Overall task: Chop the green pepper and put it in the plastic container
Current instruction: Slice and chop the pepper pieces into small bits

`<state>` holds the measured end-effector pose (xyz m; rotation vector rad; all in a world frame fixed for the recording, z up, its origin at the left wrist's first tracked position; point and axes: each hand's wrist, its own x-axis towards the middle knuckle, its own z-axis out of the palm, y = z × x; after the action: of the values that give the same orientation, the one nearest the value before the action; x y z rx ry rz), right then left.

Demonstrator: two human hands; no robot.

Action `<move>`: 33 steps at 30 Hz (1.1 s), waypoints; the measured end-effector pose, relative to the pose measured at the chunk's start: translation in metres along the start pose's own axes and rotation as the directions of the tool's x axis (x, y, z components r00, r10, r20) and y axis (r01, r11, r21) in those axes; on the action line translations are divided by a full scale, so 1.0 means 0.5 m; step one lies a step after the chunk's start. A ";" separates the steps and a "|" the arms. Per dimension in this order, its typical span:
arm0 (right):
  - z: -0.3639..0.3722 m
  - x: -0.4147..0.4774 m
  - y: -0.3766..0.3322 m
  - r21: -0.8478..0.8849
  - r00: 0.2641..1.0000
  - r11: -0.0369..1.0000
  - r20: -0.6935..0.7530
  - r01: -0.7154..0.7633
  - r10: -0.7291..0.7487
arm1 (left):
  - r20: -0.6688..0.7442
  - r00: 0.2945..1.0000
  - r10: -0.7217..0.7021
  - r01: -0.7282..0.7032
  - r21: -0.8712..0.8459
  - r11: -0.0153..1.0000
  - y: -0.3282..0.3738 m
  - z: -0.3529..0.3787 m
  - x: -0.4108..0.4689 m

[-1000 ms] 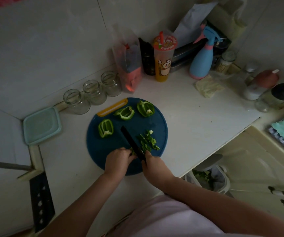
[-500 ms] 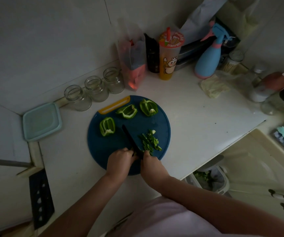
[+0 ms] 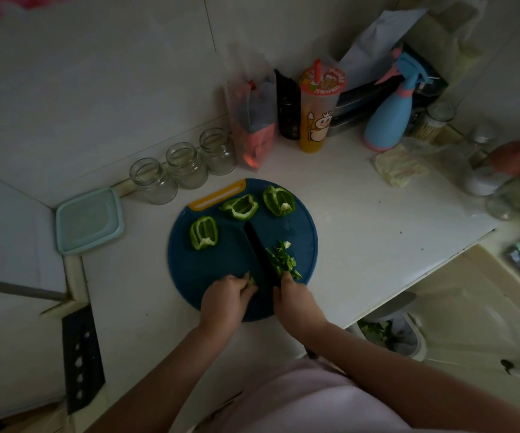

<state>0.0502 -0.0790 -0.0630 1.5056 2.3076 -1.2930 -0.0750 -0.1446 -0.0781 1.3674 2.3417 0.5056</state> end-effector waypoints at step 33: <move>-0.003 -0.024 0.013 0.015 0.994 0.994 -0.004 0.110 -0.110 | 0.160 0.922 -0.353 0.386 -0.285 0.877 0.081 -0.033 0.013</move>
<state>0.0619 -0.0855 -0.0597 1.4038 2.4189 -1.3380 -0.0558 -0.1221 -0.0449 0.7580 2.2425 0.6354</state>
